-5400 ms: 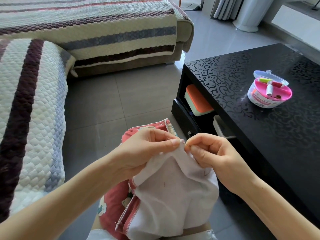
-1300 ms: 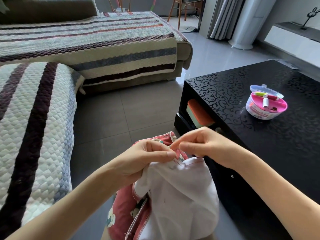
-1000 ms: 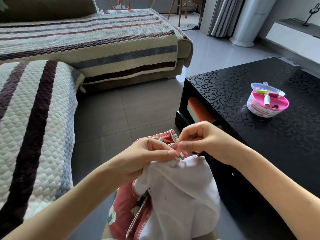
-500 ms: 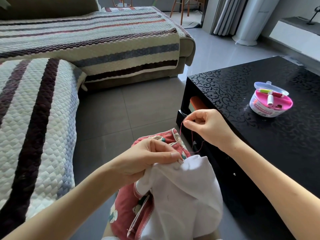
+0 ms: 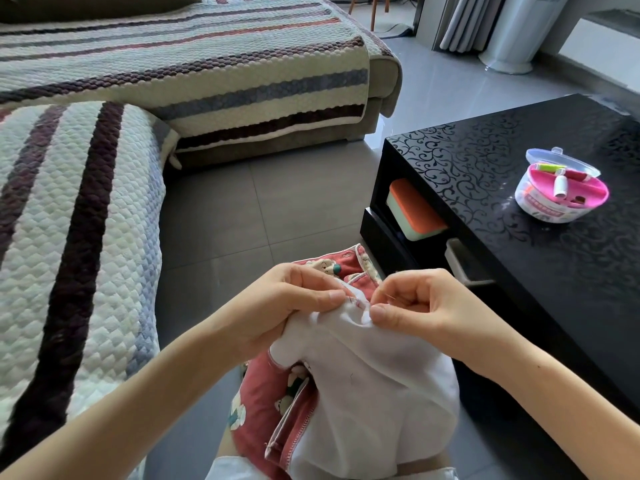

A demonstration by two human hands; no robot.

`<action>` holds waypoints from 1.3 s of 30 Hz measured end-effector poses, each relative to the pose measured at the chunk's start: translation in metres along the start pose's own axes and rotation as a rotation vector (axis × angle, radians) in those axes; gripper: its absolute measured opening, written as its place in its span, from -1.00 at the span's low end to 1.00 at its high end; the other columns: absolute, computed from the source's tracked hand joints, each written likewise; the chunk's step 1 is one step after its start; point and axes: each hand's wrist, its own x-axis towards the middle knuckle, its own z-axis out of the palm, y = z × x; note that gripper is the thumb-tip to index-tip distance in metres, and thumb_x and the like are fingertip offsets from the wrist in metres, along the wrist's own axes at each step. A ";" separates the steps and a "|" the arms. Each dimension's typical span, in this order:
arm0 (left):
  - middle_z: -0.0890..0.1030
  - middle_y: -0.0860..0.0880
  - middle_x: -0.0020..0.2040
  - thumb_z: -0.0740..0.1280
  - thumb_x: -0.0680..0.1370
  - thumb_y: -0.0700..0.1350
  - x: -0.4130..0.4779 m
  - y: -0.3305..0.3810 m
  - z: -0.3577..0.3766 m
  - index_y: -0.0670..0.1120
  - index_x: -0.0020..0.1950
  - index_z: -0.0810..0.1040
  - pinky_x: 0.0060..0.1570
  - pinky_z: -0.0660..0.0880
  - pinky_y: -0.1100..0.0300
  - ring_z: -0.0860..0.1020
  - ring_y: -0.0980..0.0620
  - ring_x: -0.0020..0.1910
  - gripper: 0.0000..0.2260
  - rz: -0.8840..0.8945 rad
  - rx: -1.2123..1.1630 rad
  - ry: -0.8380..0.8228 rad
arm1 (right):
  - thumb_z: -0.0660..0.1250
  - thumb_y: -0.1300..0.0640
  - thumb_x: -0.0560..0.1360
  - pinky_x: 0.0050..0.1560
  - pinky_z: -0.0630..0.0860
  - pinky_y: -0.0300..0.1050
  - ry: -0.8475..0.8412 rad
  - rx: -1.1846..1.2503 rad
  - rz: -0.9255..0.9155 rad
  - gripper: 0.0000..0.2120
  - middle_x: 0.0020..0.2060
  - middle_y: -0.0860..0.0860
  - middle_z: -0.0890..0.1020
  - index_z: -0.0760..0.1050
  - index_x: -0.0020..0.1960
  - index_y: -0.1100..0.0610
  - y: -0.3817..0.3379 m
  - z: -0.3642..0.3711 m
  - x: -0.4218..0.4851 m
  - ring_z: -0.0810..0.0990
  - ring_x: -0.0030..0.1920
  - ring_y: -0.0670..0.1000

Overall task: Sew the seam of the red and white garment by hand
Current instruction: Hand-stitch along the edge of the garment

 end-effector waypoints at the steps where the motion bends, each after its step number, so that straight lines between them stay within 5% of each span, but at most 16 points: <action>1: 0.66 -0.11 -0.29 0.36 0.36 -0.24 -0.001 0.001 0.000 -0.20 -0.21 0.70 -0.33 0.52 0.31 0.62 0.06 -0.33 -0.88 0.002 0.008 0.008 | 0.48 0.11 0.43 -0.24 0.41 -0.24 -0.005 -0.002 -0.005 -0.91 -0.43 0.01 0.51 0.64 -0.21 0.11 0.000 0.001 0.001 0.45 -0.33 -0.07; 4: 0.66 -0.11 -0.30 0.39 0.36 -0.25 -0.002 0.001 -0.002 -0.20 -0.21 0.69 -0.35 0.52 0.30 0.61 0.05 -0.34 -0.91 0.006 0.025 0.035 | 0.43 -0.14 0.35 -0.18 0.29 -0.01 -0.042 0.002 -0.021 -0.74 -0.36 0.29 0.47 0.65 -0.03 -0.04 0.003 0.006 0.003 0.37 -0.25 0.06; 7: 0.66 -0.10 -0.30 0.43 0.38 -0.28 -0.004 0.003 0.000 -0.17 -0.23 0.70 -0.36 0.52 0.30 0.62 0.07 -0.35 -0.94 0.020 0.046 0.039 | 0.43 -0.13 0.33 -0.23 0.23 0.02 -0.043 0.012 -0.047 -0.73 -0.40 0.32 0.39 0.64 -0.15 0.05 0.000 0.008 0.006 0.30 -0.27 0.07; 18: 0.66 -0.01 -0.34 0.50 0.34 -0.14 -0.007 0.004 0.006 -0.06 -0.30 0.70 -0.32 0.50 0.33 0.60 0.13 -0.34 -0.98 0.083 0.300 0.060 | 0.42 0.12 0.38 -0.36 0.21 -0.09 -0.003 -0.120 -0.105 -0.86 -0.46 0.13 0.38 0.56 -0.25 0.20 -0.009 -0.007 0.000 0.27 -0.38 0.06; 22: 0.66 0.01 -0.33 0.46 0.35 -0.12 -0.006 0.005 0.008 -0.04 -0.29 0.70 -0.32 0.49 0.32 0.60 0.13 -0.33 -0.97 0.102 0.321 0.088 | 0.40 0.02 0.43 -0.41 0.17 -0.37 0.080 -0.332 -0.222 -0.83 -0.50 -0.15 0.32 0.56 -0.17 0.13 -0.009 -0.008 -0.002 0.22 -0.46 -0.15; 26: 0.67 -0.07 -0.30 0.45 0.46 -0.26 -0.005 0.005 0.007 -0.11 -0.24 0.70 -0.33 0.50 0.30 0.60 0.09 -0.33 -0.90 0.074 0.298 0.133 | 0.19 0.00 0.52 -0.40 0.24 -0.43 0.174 -0.531 -0.342 -0.79 -0.45 -0.14 0.41 0.52 -0.09 0.11 -0.007 -0.009 -0.009 0.35 -0.47 -0.13; 39: 0.67 -0.16 -0.23 0.47 0.36 -0.12 -0.002 0.003 0.007 -0.15 -0.20 0.70 -0.25 0.53 0.19 0.59 -0.01 -0.26 -0.89 0.063 0.308 0.163 | 0.25 0.11 0.39 -0.47 0.33 -0.36 0.243 -0.668 -0.377 -0.81 -0.54 -0.06 0.50 0.62 -0.23 0.14 -0.014 0.001 -0.021 0.44 -0.52 -0.03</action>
